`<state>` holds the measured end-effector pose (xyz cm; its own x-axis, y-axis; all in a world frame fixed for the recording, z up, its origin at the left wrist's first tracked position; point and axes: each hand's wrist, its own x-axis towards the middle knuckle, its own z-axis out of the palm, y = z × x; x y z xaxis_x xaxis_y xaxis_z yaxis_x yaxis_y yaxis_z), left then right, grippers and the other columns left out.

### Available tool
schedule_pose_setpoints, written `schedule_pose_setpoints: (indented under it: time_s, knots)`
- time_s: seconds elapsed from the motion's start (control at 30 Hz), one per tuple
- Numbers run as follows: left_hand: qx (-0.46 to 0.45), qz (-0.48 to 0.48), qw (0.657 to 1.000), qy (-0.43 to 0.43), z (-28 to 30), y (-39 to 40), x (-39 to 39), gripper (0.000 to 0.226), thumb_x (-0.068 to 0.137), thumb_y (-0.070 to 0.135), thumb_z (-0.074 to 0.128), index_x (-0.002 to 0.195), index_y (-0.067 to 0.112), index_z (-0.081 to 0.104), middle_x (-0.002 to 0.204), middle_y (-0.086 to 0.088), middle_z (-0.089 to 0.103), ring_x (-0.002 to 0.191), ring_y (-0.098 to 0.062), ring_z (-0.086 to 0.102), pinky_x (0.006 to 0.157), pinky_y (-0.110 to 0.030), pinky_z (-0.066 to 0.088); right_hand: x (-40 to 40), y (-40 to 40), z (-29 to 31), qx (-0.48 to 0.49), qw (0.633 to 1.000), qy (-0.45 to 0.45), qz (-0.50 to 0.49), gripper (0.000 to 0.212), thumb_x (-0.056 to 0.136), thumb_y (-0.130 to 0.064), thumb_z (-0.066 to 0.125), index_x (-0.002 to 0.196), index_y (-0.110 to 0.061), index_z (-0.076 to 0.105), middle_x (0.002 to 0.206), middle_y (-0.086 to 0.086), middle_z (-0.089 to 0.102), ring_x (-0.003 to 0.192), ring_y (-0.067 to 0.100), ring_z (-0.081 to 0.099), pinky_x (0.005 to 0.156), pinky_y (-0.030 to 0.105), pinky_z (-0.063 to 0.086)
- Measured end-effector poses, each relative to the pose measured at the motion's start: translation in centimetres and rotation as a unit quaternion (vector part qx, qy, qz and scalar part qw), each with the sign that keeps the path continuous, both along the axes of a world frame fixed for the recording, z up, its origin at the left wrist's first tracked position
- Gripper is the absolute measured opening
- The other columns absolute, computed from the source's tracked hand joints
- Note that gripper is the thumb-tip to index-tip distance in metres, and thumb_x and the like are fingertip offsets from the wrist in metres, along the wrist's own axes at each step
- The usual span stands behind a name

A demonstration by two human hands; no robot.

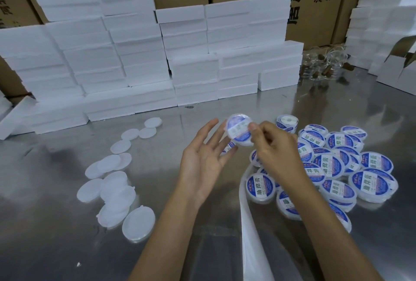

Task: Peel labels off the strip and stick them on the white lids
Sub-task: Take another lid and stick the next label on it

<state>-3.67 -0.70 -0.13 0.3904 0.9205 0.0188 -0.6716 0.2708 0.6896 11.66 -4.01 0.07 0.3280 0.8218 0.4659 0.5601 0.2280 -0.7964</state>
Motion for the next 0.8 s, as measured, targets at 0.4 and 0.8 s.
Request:
schedule_pose_setpoints:
  time_s: [0.4, 0.8]
  knots:
    - [-0.048, 0.105, 0.982, 0.148, -2.4, 1.6, -1.8, 0.027, 0.1, 0.02, 0.046, 0.12, 0.007, 0.06, 0.113, -0.015, 0.074, 0.107, -0.034, 0.07, 0.099, -0.045, 0.053, 7.7, -2.7, -2.2, -0.126, 0.933, -0.178, -0.286, 0.047, 0.097, -0.038, 0.054, 0.056, -0.017, 0.047, 0.045, -0.001, 0.05, 0.049, 0.017, 0.044, 0.095, 0.043, 0.027]
    - [-0.124, 0.284, 0.949, 0.064, -3.0, 4.2, -4.3, 0.02, 0.099, 0.011, 0.048, 0.112, 0.0, 0.06, 0.106, -0.02, 0.066, 0.094, -0.029, 0.068, 0.08, -0.034, 0.058, -8.5, 7.7, 2.0, -0.047, 0.959, -0.267, 0.079, 0.021, 0.094, -0.032, 0.052, 0.083, -0.017, 0.063, 0.082, -0.004, 0.069, 0.087, 0.021, 0.063, 0.095, 0.035, 0.034]
